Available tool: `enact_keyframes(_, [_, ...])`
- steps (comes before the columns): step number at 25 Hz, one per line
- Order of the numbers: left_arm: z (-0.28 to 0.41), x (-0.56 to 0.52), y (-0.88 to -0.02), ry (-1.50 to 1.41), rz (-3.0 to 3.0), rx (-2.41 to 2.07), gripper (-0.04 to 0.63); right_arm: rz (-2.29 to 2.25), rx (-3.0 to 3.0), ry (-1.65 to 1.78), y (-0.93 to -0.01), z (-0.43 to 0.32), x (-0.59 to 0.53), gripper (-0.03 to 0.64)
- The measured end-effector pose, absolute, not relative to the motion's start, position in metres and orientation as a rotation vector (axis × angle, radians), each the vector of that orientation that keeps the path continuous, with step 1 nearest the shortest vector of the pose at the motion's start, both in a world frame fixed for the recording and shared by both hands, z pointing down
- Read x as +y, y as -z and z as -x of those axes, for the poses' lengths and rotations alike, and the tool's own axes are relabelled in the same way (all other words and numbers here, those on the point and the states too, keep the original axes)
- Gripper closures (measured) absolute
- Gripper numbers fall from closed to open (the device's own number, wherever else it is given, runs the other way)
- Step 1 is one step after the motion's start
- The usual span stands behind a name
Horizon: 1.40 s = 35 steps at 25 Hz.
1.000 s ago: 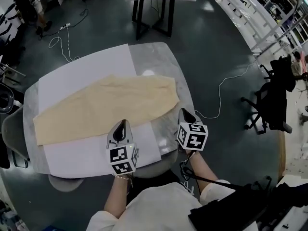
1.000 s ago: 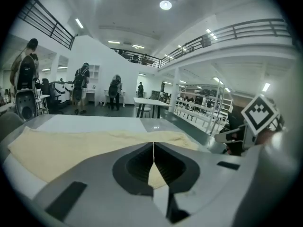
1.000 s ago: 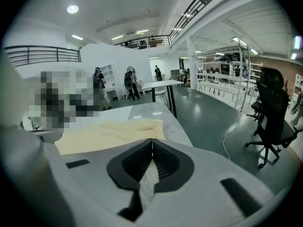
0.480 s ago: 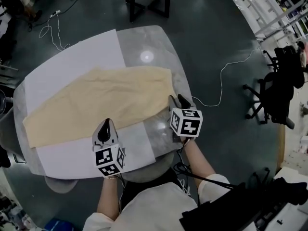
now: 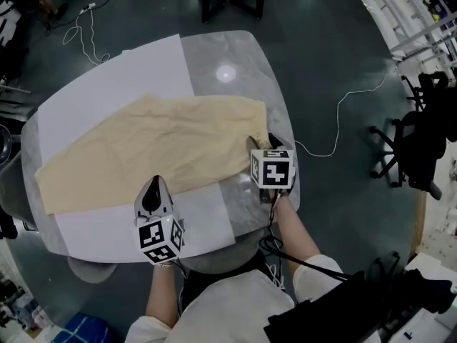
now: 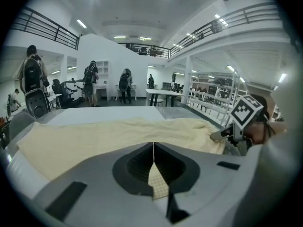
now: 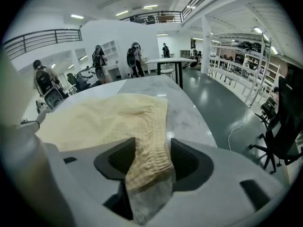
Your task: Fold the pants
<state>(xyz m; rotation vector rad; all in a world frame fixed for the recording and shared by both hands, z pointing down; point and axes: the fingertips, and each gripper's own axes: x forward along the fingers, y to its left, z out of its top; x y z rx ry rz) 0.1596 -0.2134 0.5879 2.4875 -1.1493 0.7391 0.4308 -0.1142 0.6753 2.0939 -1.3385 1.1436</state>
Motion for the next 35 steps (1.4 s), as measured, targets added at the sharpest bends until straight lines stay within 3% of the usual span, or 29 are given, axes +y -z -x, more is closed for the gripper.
enact_keyframes(16, [-0.170, -0.213, -0.594, -0.716, -2.447, -1.150, 0.586, -2.119, -1.333, -1.165, -0.679, -0.436, -0.113, 0.513])
enact_keyframes(35, [-0.122, -0.210, -0.562, -0.607, -2.399, -1.269, 0.586, -2.188, -1.452, -1.154, -0.622, -0.415, -0.118, 0.525])
